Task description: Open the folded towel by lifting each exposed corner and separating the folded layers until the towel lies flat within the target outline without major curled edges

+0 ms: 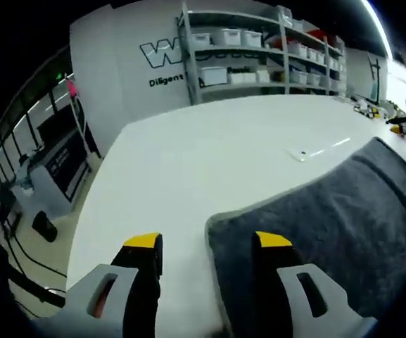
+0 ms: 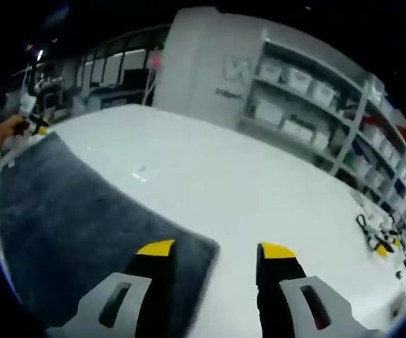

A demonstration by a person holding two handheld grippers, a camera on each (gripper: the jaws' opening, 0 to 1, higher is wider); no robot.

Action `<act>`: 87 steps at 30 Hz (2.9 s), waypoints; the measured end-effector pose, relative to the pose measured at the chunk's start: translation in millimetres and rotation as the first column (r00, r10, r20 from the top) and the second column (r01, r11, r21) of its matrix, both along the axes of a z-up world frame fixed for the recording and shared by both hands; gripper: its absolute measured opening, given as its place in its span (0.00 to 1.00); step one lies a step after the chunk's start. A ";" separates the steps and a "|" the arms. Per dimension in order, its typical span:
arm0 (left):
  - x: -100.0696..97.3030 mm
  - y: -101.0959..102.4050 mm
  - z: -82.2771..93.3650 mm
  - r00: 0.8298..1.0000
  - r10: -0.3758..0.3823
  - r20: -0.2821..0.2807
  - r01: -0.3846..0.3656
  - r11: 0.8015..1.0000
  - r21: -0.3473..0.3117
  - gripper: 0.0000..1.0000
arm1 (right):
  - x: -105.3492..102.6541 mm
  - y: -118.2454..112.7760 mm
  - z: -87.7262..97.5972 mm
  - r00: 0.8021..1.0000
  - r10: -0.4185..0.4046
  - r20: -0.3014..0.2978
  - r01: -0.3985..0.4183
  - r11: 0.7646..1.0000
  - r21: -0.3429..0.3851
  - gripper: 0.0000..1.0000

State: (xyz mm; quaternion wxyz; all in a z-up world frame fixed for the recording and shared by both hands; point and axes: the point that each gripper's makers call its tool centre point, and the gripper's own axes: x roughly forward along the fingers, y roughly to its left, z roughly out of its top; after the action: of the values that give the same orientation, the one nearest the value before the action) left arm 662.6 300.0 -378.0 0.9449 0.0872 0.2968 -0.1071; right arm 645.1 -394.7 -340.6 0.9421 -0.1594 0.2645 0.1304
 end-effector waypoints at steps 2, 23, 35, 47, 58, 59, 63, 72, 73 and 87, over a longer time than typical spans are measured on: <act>5.1 -0.4 -2.2 1.000 0.002 0.019 -0.002 1.000 -0.001 0.42 | 5.2 6.3 -7.5 1.000 0.009 -0.018 -0.009 1.000 0.028 0.37; 11.3 -5.3 -30.8 1.000 -0.004 -0.007 0.004 1.000 -0.019 0.07 | 26.6 -2.3 -72.0 0.986 -0.064 -0.152 0.057 0.997 -0.053 0.01; 6.7 -2.5 -35.8 1.000 0.004 -0.015 -0.004 1.000 -0.005 0.02 | 35.6 -9.3 -77.3 0.989 -0.078 -0.129 0.068 0.994 -0.081 0.00; 18.8 -2.0 -33.2 1.000 0.005 0.027 -0.007 0.997 0.078 0.02 | 66.5 -13.4 -77.1 0.993 -0.084 -0.081 0.070 0.986 -0.152 0.00; 19.7 -5.2 -34.3 0.999 -0.021 0.046 0.015 0.993 0.121 0.02 | 79.2 -13.6 -77.6 0.995 -0.084 -0.060 0.076 0.989 -0.124 0.00; 20.1 -5.6 -34.1 0.999 -0.027 0.047 0.020 0.990 0.136 0.02 | 82.0 -13.8 -78.4 0.995 -0.085 -0.058 0.077 0.989 -0.125 0.00; 18.0 -9.5 -34.1 0.999 -0.031 0.040 0.025 0.989 0.149 0.02 | 84.5 -12.8 -78.1 0.995 -0.089 -0.045 0.082 0.988 -0.134 0.00; 17.9 8.6 -23.2 0.994 0.059 0.087 -0.074 0.982 0.177 0.41 | 86.2 -14.4 -64.9 0.991 -0.103 0.086 0.119 0.972 -0.202 0.24; 15.9 11.5 -21.6 0.993 0.071 0.090 -0.087 0.979 0.182 0.47 | 85.3 -17.2 -62.4 0.990 -0.112 0.089 0.127 0.974 -0.187 0.35; 8.4 31.7 14.6 0.975 0.133 0.177 -0.140 0.990 0.025 0.76 | 65.1 -44.4 -23.6 0.960 -0.251 0.123 0.252 0.968 0.010 0.96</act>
State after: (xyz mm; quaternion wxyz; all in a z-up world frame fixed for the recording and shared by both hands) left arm 671.0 331.7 -363.4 0.9707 0.0932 0.2198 -0.0284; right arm 710.3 -439.1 -364.2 0.9651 -0.1348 0.2245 -0.0011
